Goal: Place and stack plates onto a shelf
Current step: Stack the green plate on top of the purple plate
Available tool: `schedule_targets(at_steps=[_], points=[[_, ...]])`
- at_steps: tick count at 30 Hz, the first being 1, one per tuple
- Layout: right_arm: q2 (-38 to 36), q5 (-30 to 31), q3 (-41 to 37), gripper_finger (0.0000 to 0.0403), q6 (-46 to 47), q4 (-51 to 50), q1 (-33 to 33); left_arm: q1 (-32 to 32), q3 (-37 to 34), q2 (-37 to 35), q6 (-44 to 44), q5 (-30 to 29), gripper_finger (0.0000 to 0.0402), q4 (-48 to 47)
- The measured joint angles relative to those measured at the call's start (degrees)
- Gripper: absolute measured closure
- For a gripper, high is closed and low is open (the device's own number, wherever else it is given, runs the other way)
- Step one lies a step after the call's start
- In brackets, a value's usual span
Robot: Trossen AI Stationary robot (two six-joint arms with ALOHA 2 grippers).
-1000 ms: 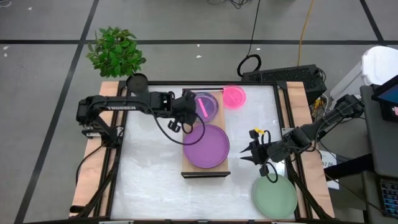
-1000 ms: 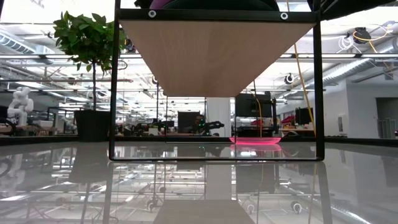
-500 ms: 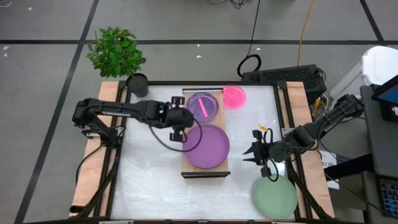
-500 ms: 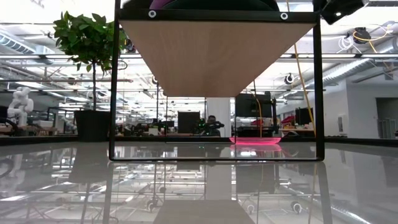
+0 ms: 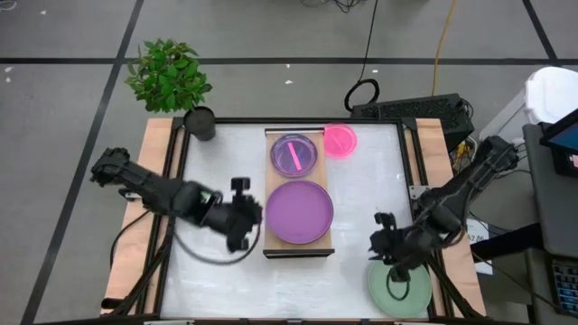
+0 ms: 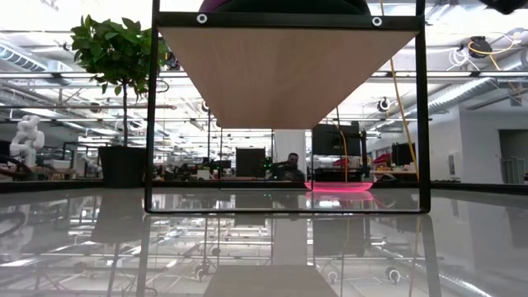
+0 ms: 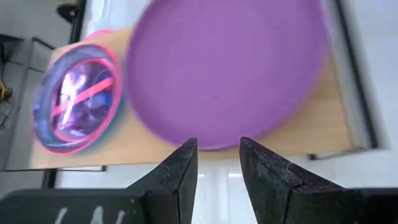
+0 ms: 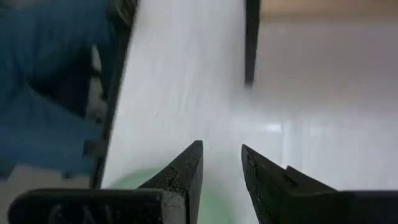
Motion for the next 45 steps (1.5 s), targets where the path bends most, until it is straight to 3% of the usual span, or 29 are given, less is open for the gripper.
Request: schedule_targets(at_steps=[5,12,26,36,45], points=[[7.26,-6.43,2.58,0.031,6.89,-3.27,3.14,-7.27,-0.11,0.58,-6.19,-6.11,0.0275,2.08],[14.14,-11.91,4.6,0.0309,20.54,-3.06,8.33,-13.27,-0.11,0.84,-5.74,-13.64,0.0275,6.05],[23.19,-11.49,4.83,0.0309,26.49,6.21,14.09,-10.21,-6.6,0.86,-1.93,-17.39,0.0275,5.99],[28.84,-11.74,4.83,0.0309,29.97,13.33,15.78,-8.06,-7.02,0.86,-2.15,-17.81,0.0275,5.99],[30.06,-11.56,4.83,0.0309,32.76,12.43,16.69,-8.06,-7.02,0.86,-2.61,-17.76,0.0275,5.97]])
